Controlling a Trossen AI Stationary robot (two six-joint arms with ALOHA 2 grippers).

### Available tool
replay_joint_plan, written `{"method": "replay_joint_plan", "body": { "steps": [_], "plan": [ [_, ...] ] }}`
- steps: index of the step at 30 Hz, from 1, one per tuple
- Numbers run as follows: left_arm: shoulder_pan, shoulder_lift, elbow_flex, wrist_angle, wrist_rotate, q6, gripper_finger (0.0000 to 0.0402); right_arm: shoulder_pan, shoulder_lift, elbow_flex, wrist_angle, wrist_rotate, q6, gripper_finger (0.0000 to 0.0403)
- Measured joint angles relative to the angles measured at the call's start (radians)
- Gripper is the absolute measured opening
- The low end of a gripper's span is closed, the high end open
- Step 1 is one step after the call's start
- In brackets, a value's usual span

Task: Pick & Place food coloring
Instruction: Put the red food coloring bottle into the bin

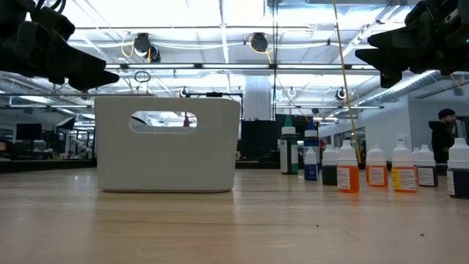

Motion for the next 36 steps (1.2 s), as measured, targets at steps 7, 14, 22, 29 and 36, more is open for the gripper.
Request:
{"method": "replay_joint_plan", "body": {
  "steps": [7,14,22,29,36],
  "plan": [
    [0.000,0.000,0.000,0.050,0.000,0.029,0.0365,0.000,0.000,0.000,0.006,0.000,0.000,0.0157],
    [0.000,0.000,0.000,0.132,0.000,-0.023,0.0365,0.000,0.000,0.000,0.103,0.001,0.000,0.0157],
    [0.000,0.000,0.000,0.128,-0.004,0.070,0.0365,0.000,0.000,0.000,0.114,0.005,0.026,0.0157],
    [0.000,0.000,0.000,0.118,0.015,0.001,0.0365,0.000,0.011,0.051,0.057,0.076,0.091,0.0157],
    [0.001,0.000,0.000,0.040,-0.011,0.053,0.0365,0.000,0.272,0.426,-0.579,0.129,0.273,0.0157]
  ]
}}
